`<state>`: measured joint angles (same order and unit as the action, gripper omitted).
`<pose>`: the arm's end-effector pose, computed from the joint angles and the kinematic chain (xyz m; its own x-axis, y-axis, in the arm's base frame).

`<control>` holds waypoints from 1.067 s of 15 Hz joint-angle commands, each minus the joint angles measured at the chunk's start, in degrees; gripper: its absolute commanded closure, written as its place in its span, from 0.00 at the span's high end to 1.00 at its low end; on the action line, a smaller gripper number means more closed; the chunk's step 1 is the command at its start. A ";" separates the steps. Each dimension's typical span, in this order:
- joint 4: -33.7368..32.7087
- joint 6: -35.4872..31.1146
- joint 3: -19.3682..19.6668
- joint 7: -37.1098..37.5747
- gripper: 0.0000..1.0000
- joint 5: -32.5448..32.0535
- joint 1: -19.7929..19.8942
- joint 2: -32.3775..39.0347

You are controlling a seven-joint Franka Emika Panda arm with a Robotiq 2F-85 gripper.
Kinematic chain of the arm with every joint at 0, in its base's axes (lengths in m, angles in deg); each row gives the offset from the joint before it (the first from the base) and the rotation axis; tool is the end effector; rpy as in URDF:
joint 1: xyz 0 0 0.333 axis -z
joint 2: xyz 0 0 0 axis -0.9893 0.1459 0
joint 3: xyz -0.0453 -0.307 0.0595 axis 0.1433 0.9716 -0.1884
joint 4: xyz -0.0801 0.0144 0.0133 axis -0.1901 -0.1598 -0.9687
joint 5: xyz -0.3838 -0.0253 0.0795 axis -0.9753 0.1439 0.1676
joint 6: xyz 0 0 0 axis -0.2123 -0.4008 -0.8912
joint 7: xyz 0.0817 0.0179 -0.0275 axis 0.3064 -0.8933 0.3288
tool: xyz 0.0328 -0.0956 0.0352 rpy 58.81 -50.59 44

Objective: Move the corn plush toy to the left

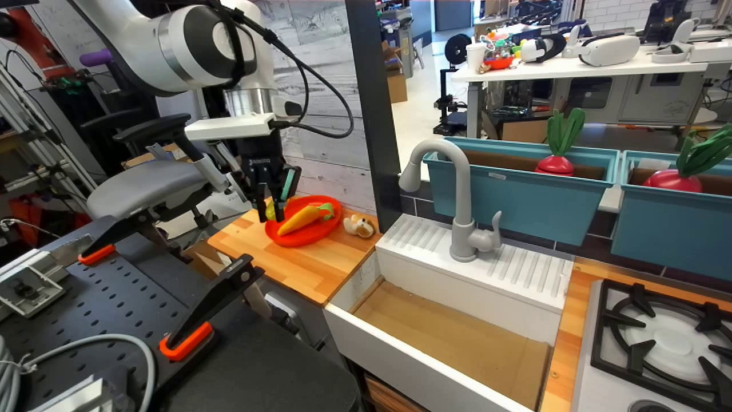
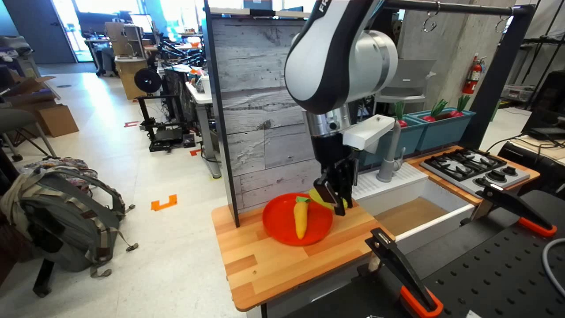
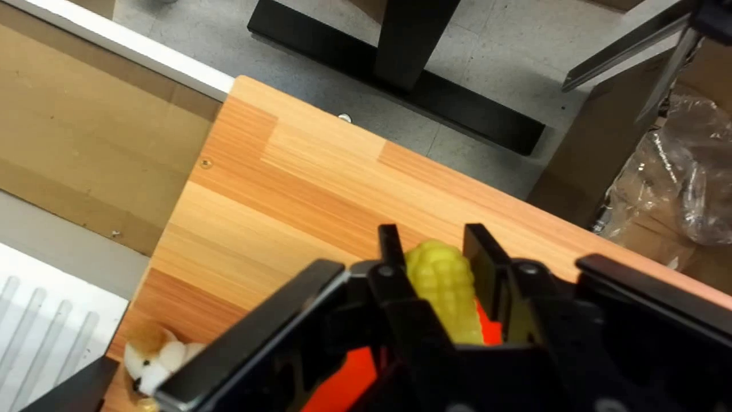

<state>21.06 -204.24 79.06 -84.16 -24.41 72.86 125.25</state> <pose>0.5591 0.0997 0.0481 0.8303 0.4445 -0.3361 0.4703 -0.8825 -0.0051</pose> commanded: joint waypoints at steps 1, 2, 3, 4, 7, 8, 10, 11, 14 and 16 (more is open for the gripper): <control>-2.58 4.97 -1.05 1.40 0.08 -2.08 -2.39 0.56; -3.32 6.11 -1.34 1.38 0.08 -2.12 -2.98 0.92; -4.16 6.86 -1.67 1.29 0.08 -2.12 -3.53 1.39; -4.96 7.73 -1.93 1.24 0.08 -2.15 -4.02 1.83; -8.35 10.83 -2.62 1.06 0.08 -2.29 -5.40 3.89; -9.67 11.90 -2.77 1.03 0.08 -2.43 -5.84 4.80; -12.22 13.81 -2.92 0.81 0.08 -2.90 -6.50 6.63; -13.78 14.99 -2.95 0.63 0.08 -3.24 -6.80 7.81; -18.66 18.46 -3.08 0.26 0.08 -3.60 -7.33 11.37; -21.85 20.69 -3.18 0.10 0.08 -3.69 -7.60 13.73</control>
<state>5.99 -188.54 76.40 -83.98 -26.63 65.65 134.58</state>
